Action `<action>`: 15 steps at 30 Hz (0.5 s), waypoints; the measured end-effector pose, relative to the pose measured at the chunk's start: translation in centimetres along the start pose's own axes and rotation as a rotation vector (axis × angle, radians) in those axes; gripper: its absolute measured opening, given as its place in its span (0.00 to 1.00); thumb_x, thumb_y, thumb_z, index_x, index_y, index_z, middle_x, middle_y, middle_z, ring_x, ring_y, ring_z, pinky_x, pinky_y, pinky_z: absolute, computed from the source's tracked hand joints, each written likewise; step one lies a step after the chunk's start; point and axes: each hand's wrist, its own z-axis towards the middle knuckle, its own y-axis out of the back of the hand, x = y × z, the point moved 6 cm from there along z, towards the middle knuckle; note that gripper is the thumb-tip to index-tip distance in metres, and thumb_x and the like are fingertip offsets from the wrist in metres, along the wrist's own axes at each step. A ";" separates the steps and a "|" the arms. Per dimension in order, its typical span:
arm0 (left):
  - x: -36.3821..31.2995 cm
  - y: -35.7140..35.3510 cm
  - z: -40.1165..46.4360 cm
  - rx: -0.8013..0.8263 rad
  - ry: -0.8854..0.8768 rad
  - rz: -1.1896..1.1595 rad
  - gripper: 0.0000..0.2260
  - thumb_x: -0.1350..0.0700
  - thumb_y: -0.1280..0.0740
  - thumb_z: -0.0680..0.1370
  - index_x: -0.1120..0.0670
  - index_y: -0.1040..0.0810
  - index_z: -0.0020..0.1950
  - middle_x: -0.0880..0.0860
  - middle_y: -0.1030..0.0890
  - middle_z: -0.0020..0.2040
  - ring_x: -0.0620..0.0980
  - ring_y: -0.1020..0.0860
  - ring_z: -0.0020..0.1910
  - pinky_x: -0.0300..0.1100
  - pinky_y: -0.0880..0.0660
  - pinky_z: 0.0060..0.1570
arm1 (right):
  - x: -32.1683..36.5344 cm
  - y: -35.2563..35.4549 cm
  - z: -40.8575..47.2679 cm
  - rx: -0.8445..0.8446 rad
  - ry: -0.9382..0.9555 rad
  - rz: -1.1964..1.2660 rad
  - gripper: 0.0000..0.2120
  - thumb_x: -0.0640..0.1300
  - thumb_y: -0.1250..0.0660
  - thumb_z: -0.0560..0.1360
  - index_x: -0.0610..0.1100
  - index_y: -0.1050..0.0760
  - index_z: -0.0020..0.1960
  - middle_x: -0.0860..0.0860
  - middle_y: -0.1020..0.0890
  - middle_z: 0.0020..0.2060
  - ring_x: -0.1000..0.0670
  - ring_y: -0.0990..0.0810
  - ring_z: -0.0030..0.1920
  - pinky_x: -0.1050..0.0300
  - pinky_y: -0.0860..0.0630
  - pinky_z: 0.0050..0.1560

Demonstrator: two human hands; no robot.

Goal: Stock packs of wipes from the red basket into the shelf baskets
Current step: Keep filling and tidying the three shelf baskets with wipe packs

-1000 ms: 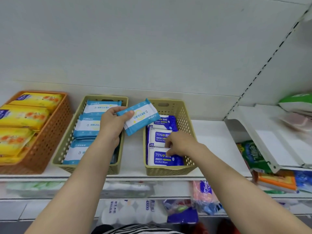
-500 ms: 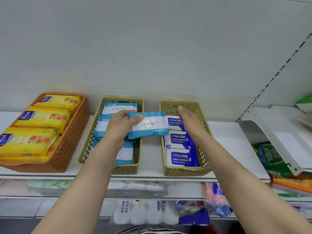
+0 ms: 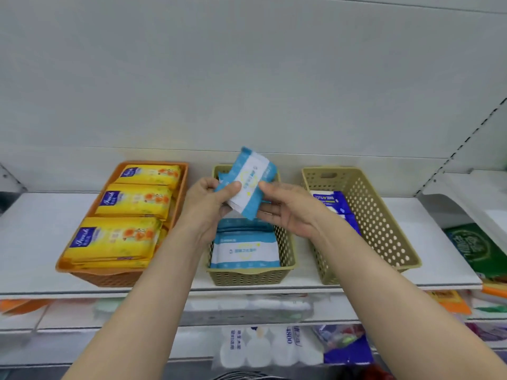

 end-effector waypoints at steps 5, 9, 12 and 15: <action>-1.0 0.9 -0.3 0.097 -0.034 0.142 0.11 0.58 0.26 0.75 0.54 0.26 0.53 0.52 0.16 0.47 0.47 0.16 0.43 0.41 0.20 0.37 | 0.1 -2.0 -0.1 -0.057 0.128 -0.141 0.11 0.42 0.30 0.77 0.42 0.21 0.58 0.43 0.16 0.52 0.47 0.17 0.48 0.50 0.19 0.51; -1.9 2.0 -0.1 0.132 -0.076 0.280 0.05 0.60 0.28 0.76 0.55 0.21 0.50 0.52 0.16 0.44 0.48 0.17 0.40 0.42 0.20 0.40 | -0.8 -2.8 -1.2 -0.003 0.026 -0.357 0.15 0.45 0.31 0.78 0.46 0.22 0.65 0.47 0.16 0.53 0.51 0.17 0.49 0.53 0.17 0.47; -1.1 3.1 -0.4 0.127 -0.004 0.343 0.06 0.60 0.27 0.76 0.55 0.24 0.44 0.53 0.16 0.42 0.44 0.17 0.36 0.39 0.20 0.36 | -0.7 -1.7 -1.6 -0.075 0.142 -0.354 0.17 0.35 0.27 0.73 0.45 0.22 0.60 0.43 0.17 0.55 0.49 0.16 0.48 0.53 0.17 0.49; 0.1 4.2 -0.8 0.141 0.008 0.497 0.07 0.56 0.27 0.76 0.57 0.23 0.43 0.54 0.15 0.46 0.49 0.15 0.44 0.45 0.18 0.42 | -0.4 0.6 -2.0 -0.245 0.264 -0.269 0.14 0.32 0.26 0.71 0.43 0.22 0.53 0.42 0.15 0.49 0.47 0.15 0.45 0.52 0.17 0.49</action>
